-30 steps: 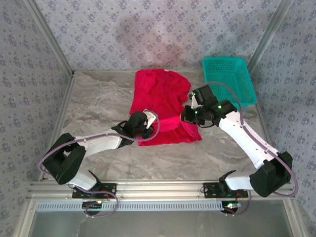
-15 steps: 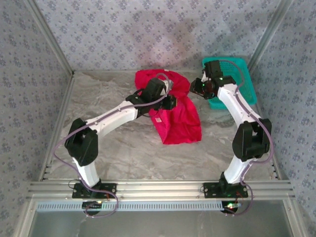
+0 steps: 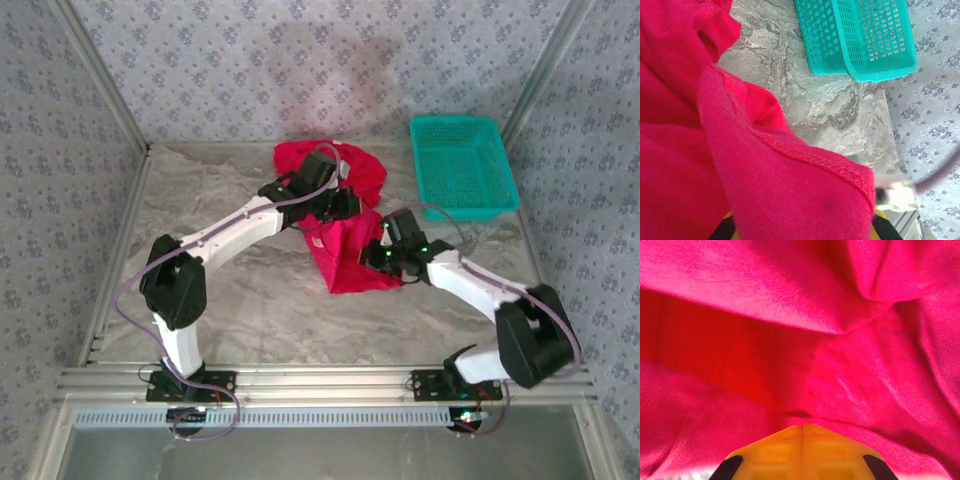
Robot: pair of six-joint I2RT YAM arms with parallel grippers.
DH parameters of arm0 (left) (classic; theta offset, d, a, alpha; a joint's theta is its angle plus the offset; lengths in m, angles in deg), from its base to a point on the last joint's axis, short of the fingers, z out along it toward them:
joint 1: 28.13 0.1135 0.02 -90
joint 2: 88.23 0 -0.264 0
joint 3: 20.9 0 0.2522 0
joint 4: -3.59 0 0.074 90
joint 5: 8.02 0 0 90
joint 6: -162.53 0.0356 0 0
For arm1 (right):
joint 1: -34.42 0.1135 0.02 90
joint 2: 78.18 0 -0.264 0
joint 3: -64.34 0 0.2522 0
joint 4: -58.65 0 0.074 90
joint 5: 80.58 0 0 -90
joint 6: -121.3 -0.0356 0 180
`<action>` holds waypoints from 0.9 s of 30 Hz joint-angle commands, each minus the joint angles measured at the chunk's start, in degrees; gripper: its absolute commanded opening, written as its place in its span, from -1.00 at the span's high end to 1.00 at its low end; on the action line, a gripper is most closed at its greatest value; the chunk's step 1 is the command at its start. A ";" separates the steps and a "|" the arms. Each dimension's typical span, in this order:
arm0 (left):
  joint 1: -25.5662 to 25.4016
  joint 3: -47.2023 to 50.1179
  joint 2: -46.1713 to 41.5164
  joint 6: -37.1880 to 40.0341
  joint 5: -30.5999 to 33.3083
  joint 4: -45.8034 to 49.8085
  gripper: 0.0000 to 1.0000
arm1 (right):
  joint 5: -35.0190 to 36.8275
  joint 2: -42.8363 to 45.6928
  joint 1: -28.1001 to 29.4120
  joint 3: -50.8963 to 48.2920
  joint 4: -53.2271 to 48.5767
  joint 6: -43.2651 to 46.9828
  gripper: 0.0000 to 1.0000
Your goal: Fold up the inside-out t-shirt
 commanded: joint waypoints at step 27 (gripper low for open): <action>-11.96 -17.39 -4.75 -12.79 6.17 -1.75 1.00 | 5.81 -49.72 -0.80 43.06 19.19 -23.58 -0.03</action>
